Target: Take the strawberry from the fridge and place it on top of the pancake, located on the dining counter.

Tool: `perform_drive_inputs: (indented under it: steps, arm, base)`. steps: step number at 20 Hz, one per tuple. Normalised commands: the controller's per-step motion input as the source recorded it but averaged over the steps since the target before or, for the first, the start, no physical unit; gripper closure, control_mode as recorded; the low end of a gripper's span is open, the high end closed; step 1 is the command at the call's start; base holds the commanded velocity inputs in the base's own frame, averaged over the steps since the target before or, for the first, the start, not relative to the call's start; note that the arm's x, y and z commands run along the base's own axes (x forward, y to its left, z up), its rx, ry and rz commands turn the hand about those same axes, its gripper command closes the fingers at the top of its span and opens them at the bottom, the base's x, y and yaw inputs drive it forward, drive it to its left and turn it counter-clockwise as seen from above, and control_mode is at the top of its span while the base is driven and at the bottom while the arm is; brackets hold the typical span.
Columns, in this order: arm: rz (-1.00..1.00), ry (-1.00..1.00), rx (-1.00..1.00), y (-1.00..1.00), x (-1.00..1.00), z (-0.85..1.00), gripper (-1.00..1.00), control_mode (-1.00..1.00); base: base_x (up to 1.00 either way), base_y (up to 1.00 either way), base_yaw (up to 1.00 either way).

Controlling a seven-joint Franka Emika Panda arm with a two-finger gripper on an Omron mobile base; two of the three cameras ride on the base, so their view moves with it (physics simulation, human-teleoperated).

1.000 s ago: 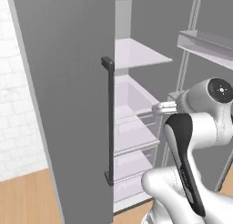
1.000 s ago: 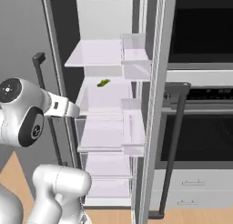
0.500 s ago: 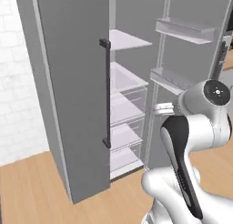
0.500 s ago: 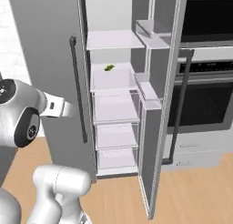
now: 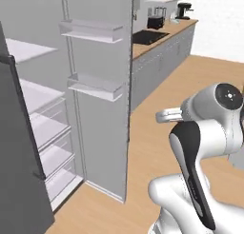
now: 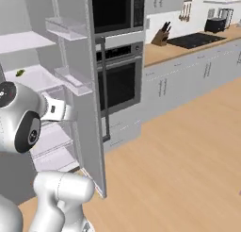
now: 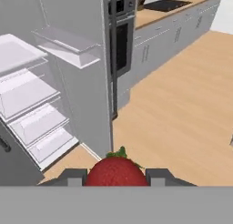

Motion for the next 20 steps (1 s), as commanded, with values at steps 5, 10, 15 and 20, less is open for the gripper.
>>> perform_drive_inputs:
  steps: [5,10,15,20]
  arm:
    - [0.00,0.00,0.00,0.00,0.00,0.00,1.00,1.00]
    - [0.00,0.00,0.00,0.00,0.00,0.00,1.00,1.00]
    - [0.00,0.00,0.00,0.00,0.00,0.00,1.00,1.00]
    - [0.00,0.00,0.00,0.00,0.00,0.00,1.00,1.00]
  base:
    - [-0.01,-0.33,-0.88]
    - [0.19,-0.76,-0.73]
    - [0.48,-1.00,-0.42]
    - [0.47,-1.00,-0.28]
